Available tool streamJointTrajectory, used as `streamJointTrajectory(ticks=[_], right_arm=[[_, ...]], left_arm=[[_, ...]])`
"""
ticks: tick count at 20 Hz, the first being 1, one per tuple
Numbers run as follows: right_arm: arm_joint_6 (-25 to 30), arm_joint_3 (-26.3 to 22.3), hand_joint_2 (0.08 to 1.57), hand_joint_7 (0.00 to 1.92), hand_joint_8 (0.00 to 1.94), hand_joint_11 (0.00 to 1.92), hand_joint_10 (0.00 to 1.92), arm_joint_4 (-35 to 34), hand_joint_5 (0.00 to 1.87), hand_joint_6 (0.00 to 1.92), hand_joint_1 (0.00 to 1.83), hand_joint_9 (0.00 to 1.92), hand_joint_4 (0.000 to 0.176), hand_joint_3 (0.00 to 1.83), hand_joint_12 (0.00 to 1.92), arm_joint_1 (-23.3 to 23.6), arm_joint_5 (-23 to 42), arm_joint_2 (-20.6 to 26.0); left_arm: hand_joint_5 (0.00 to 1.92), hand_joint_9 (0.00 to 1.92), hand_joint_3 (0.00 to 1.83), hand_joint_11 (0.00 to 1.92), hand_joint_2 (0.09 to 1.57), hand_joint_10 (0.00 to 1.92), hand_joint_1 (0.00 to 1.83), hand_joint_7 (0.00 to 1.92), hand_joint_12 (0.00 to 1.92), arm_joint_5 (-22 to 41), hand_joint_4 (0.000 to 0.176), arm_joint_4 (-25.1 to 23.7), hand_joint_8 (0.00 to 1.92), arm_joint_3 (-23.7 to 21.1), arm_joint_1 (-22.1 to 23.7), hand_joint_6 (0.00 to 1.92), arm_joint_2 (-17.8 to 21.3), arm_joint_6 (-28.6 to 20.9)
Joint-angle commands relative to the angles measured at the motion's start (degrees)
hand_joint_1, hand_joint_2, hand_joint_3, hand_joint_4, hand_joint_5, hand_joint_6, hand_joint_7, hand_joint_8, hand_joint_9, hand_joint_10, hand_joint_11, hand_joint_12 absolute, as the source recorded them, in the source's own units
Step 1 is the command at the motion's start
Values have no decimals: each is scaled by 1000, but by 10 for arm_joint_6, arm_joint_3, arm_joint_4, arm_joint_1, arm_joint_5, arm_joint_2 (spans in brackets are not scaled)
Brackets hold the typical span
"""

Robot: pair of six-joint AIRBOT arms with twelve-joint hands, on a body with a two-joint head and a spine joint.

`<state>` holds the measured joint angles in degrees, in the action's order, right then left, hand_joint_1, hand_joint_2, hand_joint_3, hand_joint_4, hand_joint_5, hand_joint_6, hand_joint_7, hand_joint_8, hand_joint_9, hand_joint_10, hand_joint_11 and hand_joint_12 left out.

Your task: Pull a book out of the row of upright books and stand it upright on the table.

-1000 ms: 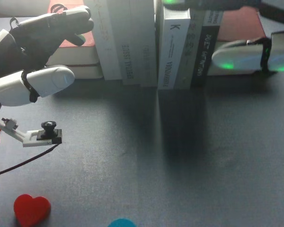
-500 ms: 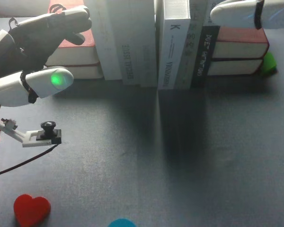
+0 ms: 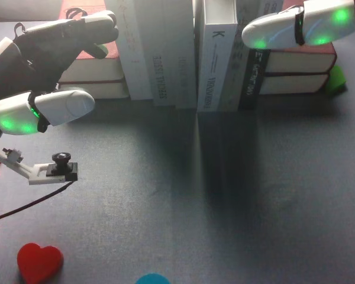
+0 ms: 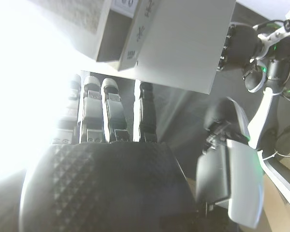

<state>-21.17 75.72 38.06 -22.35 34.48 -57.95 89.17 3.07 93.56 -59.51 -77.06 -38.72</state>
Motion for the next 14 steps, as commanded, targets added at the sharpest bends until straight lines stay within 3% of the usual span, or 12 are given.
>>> streamJointTrajectory(ticks=[1, 6, 9, 10, 11, 12, 13, 14], right_arm=[[1, -7, 1102, 0, 0, 0, 0, -17, 231, 0, 161, 0, 176, 22, 0, 1, 46, 0], [1, -47, 1164, 0, 0, 0, 0, -17, 220, 5, 95, 0, 176, 7, 0, -28, 76, 25], [1, -66, 1232, 0, 0, 0, 0, -21, 111, 0, 4, 0, 176, 21, 0, -46, 94, 37], [1, -70, 1236, 0, 0, 0, 0, -26, 139, 11, 31, 0, 150, 17, 0, -52, 100, 40], [1, -73, 1236, 0, 0, 0, 0, -33, 148, 12, 57, 0, 141, 12, 0, -61, 108, 43], [1, -75, 1223, 0, 0, 0, 0, -39, 188, 26, 51, 0, 101, 5, 0, -68, 114, 44], [1, -77, 1213, 0, 0, 0, 0, -44, 215, 31, 81, 0, 84, 0, 0, -74, 117, 47], [1, -79, 1218, 0, 0, 0, 0, -50, 225, 29, 111, 0, 84, 1, 0, -80, 120, 49]], left_arm=[[749, 331, 0, 0, 893, 505, 1043, 539, 1558, 61, 0, 17, 11, 2, 6, 54, -4, -6], [748, 370, 3, 1, 907, 518, 1040, 576, 1597, 67, 0, 25, 24, 0, -1, 53, -7, -6], [746, 343, 4, 0, 911, 489, 1048, 552, 1586, 69, 0, 29, 9, -2, -4, 53, -7, -6], [716, 337, 4, 0, 922, 432, 1030, 522, 1541, 70, 0, 30, 1, -2, -5, 46, -7, -6], [697, 350, 3, 0, 929, 361, 1017, 513, 1511, 70, 0, 30, 0, -3, -6, 46, -7, -6], [694, 357, 5, 0, 934, 347, 1017, 521, 1506, 69, 0, 30, 4, -3, -7, 46, -7, -6], [701, 364, 4, 0, 934, 347, 1032, 531, 1508, 69, 0, 30, 8, -3, -7, 51, -7, -6], [703, 359, 5, 0, 936, 345, 1032, 524, 1507, 69, 0, 31, 5, -3, -7, 52, -8, -6]])
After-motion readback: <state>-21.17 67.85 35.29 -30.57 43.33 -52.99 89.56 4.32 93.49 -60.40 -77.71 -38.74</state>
